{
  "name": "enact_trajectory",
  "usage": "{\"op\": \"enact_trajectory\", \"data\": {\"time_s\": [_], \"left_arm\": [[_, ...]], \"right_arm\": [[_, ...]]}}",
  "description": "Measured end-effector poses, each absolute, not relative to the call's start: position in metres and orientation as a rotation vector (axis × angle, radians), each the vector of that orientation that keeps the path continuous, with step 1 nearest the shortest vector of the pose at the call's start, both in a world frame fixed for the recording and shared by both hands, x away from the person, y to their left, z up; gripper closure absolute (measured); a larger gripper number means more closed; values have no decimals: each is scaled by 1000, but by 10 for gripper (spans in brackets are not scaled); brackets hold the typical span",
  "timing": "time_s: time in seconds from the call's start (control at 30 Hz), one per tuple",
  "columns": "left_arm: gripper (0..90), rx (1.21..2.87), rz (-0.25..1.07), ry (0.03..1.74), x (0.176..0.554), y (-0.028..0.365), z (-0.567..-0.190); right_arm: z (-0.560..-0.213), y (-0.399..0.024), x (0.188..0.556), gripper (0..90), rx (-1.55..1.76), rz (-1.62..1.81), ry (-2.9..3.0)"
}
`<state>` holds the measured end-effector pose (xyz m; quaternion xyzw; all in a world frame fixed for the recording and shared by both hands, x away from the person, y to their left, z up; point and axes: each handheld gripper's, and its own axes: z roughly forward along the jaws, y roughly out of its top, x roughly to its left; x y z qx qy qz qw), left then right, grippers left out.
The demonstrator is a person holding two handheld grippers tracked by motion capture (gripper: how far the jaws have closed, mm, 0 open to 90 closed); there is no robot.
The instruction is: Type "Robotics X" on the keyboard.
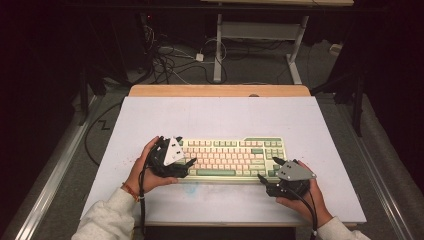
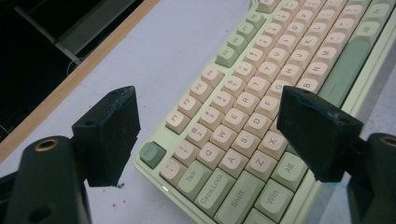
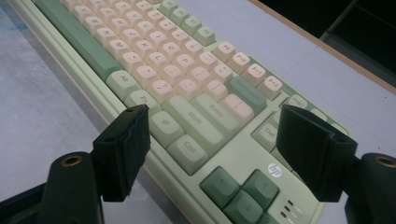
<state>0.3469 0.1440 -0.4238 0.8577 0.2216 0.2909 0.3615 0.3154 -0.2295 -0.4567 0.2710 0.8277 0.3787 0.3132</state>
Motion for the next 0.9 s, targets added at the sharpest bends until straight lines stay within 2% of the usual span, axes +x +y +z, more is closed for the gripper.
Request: {"op": "enact_trajectory", "data": {"time_s": [0.67,0.9], "left_arm": [[209,2179,835,638,328,179,-435],[203,2169,823,661,320,193,-443]], "right_arm": [[-453,-236,316,262,747,1007,2161],[-450,-238,316,311,760,1011,2160]]}}
